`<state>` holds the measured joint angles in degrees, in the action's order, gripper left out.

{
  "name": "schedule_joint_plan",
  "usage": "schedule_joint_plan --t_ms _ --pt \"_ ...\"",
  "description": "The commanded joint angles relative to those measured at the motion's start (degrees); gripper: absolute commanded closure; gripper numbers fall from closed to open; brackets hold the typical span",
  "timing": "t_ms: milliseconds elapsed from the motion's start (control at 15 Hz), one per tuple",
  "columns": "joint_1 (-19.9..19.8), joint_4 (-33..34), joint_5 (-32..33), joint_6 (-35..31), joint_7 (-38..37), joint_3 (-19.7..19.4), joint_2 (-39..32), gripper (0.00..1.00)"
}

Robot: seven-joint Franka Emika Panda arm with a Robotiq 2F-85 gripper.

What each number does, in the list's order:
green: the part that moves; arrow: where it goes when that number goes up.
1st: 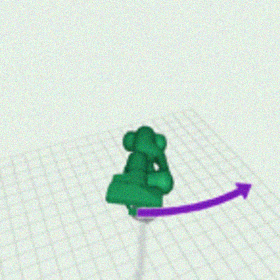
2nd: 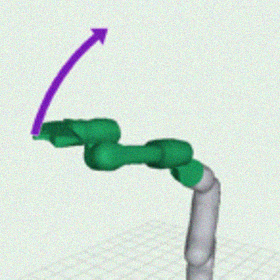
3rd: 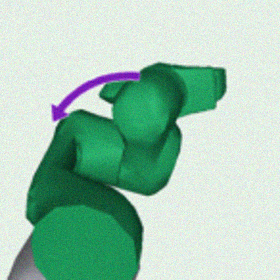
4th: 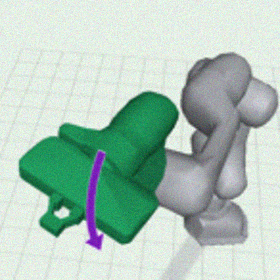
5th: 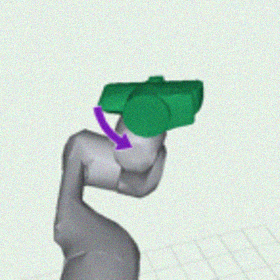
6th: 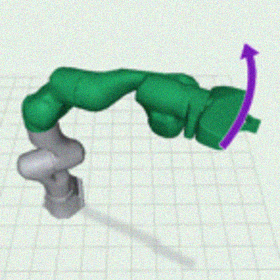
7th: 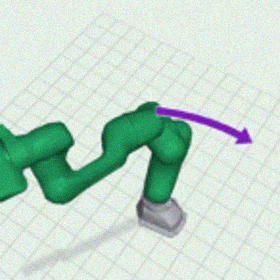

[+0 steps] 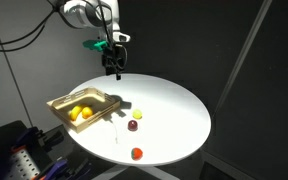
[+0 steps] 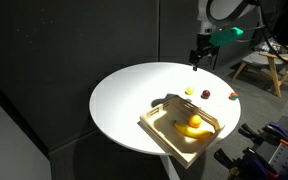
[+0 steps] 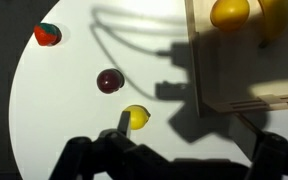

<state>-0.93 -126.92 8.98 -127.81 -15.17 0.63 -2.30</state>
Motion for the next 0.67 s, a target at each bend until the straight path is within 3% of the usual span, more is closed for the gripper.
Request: schedule_joint_plan --t_ms 0,600 --pt "-0.18 1.29 -2.01 -0.41 2.59 -1.05 -1.96 0.0" --pt "0.4 0.01 -0.81 -1.06 1.12 -1.59 -2.45 0.0"
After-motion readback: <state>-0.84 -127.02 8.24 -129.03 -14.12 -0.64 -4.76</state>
